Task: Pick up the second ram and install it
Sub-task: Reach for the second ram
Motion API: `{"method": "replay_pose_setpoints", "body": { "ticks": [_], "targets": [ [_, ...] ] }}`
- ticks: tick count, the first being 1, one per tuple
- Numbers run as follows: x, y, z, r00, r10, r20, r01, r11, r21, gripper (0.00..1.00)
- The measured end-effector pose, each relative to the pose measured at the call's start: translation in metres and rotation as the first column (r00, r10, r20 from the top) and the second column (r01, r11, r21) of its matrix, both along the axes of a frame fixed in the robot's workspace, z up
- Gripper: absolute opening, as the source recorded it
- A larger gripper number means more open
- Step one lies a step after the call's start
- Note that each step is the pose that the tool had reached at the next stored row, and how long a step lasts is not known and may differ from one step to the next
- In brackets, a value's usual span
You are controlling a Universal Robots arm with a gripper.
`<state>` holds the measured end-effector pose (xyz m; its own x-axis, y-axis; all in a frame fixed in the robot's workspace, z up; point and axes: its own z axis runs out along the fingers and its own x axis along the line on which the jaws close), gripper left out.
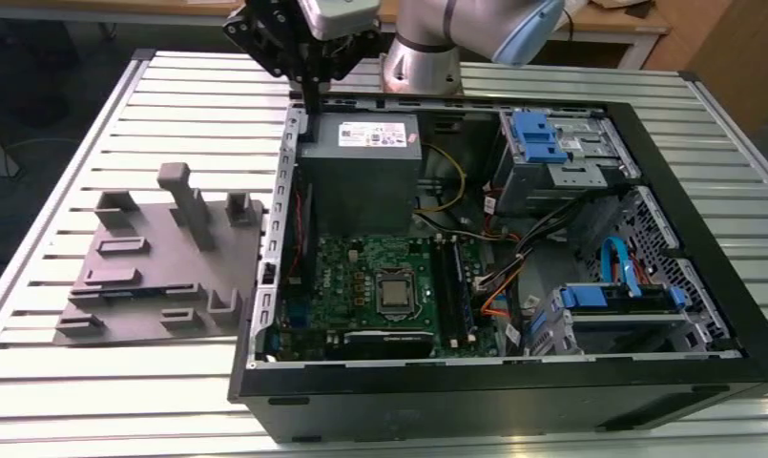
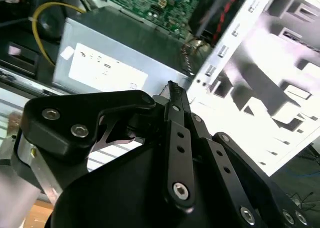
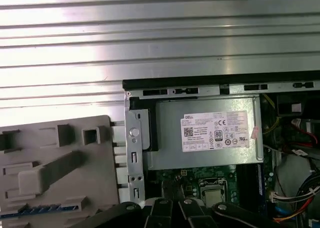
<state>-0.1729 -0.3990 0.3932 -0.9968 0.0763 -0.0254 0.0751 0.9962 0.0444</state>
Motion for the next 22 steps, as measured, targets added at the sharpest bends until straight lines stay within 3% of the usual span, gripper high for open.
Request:
{"method": "replay_pose_setpoints", "body": {
  "ticks": [7,22],
  "targets": [
    [-0.025,0.0,-0.0005,1.0,0.0,0.0001,0.0,1.0,0.0001,0.11],
    [-0.065,0.0,-0.0029,1.0,0.0,0.0,0.0,1.0,0.0,0.11]
  ]
}}
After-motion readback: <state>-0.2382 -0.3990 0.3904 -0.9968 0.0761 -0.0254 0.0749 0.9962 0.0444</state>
